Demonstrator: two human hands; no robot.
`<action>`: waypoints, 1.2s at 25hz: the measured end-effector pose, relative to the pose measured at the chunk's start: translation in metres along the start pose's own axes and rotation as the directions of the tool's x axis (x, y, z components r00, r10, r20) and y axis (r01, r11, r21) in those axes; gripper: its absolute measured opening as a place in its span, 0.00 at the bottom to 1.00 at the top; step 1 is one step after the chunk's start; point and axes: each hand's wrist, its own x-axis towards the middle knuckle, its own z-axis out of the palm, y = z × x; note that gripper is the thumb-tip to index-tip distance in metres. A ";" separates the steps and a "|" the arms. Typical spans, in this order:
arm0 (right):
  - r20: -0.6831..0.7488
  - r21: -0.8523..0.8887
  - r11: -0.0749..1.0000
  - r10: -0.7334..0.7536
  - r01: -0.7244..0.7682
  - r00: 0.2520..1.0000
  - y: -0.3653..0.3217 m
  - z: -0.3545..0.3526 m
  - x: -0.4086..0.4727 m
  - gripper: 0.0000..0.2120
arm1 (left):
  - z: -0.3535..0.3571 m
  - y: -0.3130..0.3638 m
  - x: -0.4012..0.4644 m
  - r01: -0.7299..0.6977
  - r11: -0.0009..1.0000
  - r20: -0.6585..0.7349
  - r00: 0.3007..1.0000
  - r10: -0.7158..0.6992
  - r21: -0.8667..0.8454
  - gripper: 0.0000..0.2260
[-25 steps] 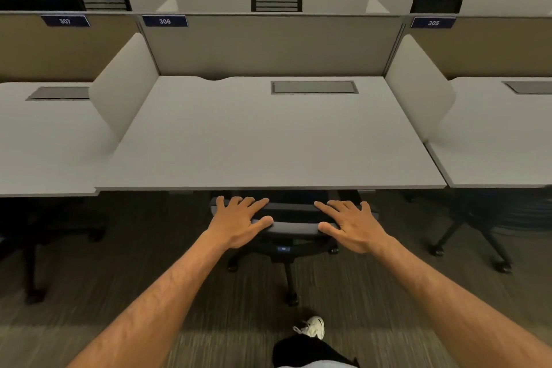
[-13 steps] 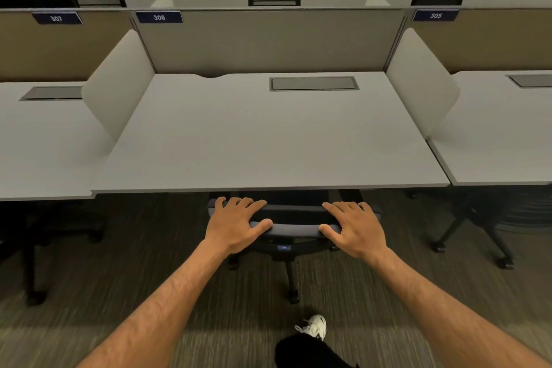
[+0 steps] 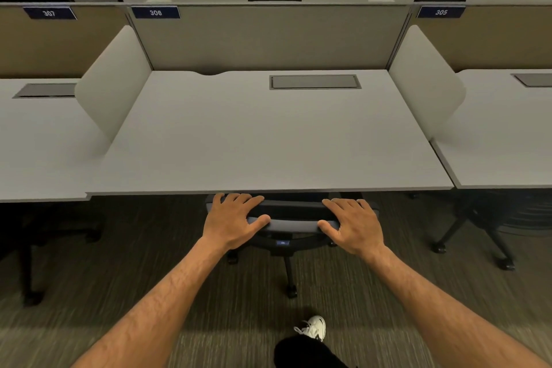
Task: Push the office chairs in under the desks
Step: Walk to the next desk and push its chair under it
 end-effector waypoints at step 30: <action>-0.100 0.025 0.999 -0.031 0.033 0.994 0.038 0.007 0.072 0.32 | 0.010 -0.011 0.067 0.000 1.000 -0.106 0.994 0.000 -0.001 0.33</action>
